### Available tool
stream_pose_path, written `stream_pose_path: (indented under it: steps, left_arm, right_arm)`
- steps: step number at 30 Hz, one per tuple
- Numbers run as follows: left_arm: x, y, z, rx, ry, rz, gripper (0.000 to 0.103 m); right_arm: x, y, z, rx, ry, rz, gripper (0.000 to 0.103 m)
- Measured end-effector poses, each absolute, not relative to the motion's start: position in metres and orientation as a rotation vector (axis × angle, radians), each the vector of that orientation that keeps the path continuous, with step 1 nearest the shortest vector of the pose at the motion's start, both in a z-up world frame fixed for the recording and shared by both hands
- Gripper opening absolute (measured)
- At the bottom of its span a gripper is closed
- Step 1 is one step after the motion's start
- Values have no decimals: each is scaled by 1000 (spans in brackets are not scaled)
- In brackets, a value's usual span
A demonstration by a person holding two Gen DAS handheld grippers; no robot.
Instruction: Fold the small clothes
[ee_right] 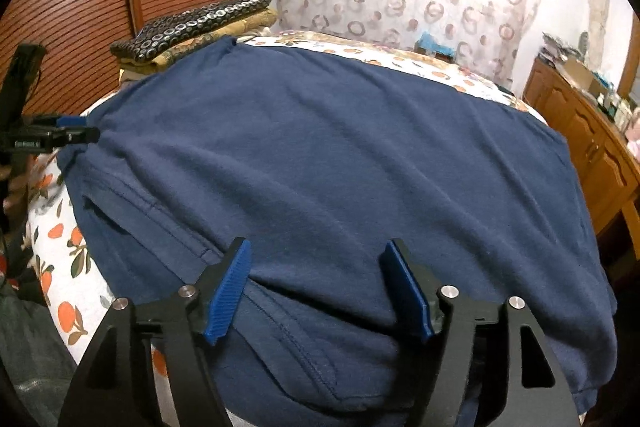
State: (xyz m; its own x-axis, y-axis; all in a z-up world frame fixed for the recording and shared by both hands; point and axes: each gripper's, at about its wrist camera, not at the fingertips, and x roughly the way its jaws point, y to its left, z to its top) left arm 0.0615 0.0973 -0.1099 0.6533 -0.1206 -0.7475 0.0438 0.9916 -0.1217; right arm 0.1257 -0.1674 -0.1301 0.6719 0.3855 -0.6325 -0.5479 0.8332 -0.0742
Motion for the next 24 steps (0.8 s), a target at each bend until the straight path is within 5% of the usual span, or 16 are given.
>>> stream_pose_path:
  steps: [6,11,17,24]
  left_arm:
    - [63,96,-109,-105,843,-114,74]
    - [65,96,-107,-117,838,-132,58]
    - [68,95,-106,-117,835,-135,53]
    - [74,85,-105,-108,838,-194,13]
  right_arm:
    - [124,-168,-128,-270,641,527,73]
    - [124,-169,-128,-270,641,527,73]
    - [123,-169,-129,-271,641,528,74]
    - [123,-169,-128,-272,642,529,74]
